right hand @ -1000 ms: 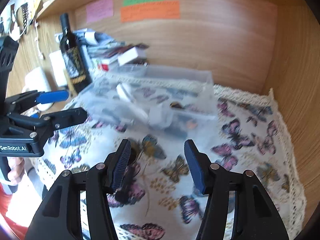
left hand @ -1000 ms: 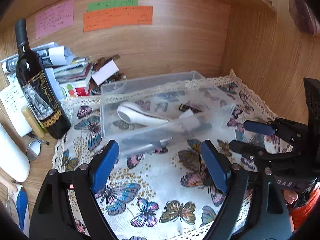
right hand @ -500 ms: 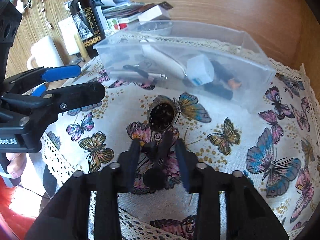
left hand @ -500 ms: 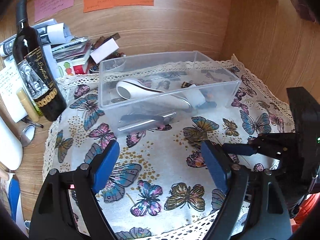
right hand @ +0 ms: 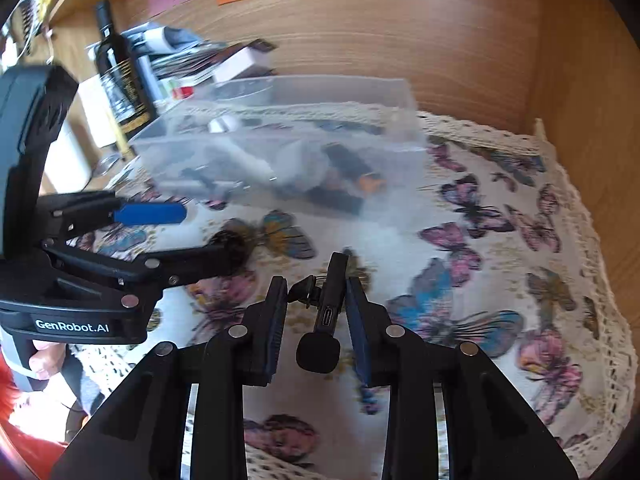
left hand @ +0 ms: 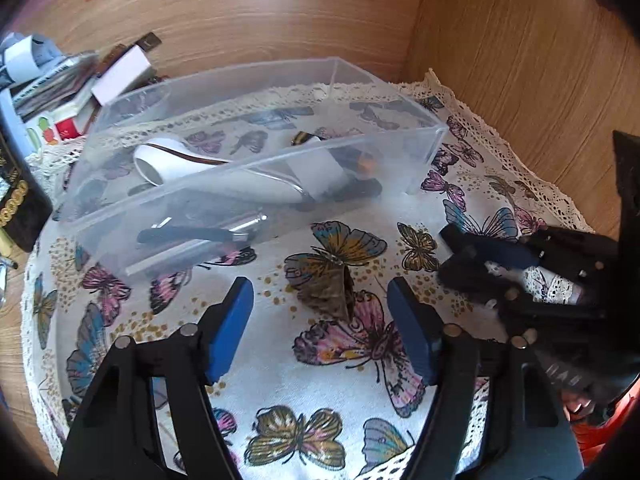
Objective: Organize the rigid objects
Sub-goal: 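Carry both items into the clear box and open both grippers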
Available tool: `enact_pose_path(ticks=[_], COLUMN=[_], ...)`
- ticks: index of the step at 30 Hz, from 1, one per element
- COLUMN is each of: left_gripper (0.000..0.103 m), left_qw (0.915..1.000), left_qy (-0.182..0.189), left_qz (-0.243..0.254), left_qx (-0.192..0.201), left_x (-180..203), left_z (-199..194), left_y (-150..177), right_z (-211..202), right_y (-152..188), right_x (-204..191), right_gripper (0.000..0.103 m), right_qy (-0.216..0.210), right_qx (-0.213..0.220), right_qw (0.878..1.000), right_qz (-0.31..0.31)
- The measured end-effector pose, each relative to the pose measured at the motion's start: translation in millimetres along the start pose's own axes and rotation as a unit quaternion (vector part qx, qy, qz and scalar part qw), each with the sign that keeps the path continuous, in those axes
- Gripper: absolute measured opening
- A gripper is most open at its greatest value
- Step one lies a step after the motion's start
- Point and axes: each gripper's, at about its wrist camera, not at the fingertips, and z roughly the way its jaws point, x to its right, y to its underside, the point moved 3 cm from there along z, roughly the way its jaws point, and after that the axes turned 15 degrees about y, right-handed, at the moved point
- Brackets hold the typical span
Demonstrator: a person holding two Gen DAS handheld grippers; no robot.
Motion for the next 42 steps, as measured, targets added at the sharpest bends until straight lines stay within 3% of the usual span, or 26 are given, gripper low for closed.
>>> enact_pose_path(ticks=[6,9,16,24,35,42], left_gripper=[0.056,0.035,0.035,0.035,0.035,0.035], left_qw=[0.9994,0.999,0.9996,0.9982,0.9876,0.9859], left_qy=[-0.021,-0.027,-0.017,-0.029,-0.052,-0.053], left_qz=[0.005,0.023,0.019,0.025,0.036,0.017], left_qx=[-0.025,-0.026,-0.014,0.046,0.144,0.158], left_x=[1,5,3,4,4,-15], left_z=[27,28,17,-28,-88,-94], left_y=[2,2,2,-8,-38,-56], right_z=[-5,-5,-8,-16,-30,-22], right_y=[-8,-10,-20,-38,-76,-94], right_x=[28,32,28,24,14,11], right_gripper=[0.027,0.027,0.027,0.027,0.027,0.027], right_qy=[0.017,0.016,0.009,0.007,0.01,0.013], right_qx=[0.011,0.015,0.03,0.054,0.103,0.108], right_qw=[0.999,0.999,0.999,0.998,0.995,0.994], right_qz=[0.027,0.032,0.034,0.032,0.012,0.002])
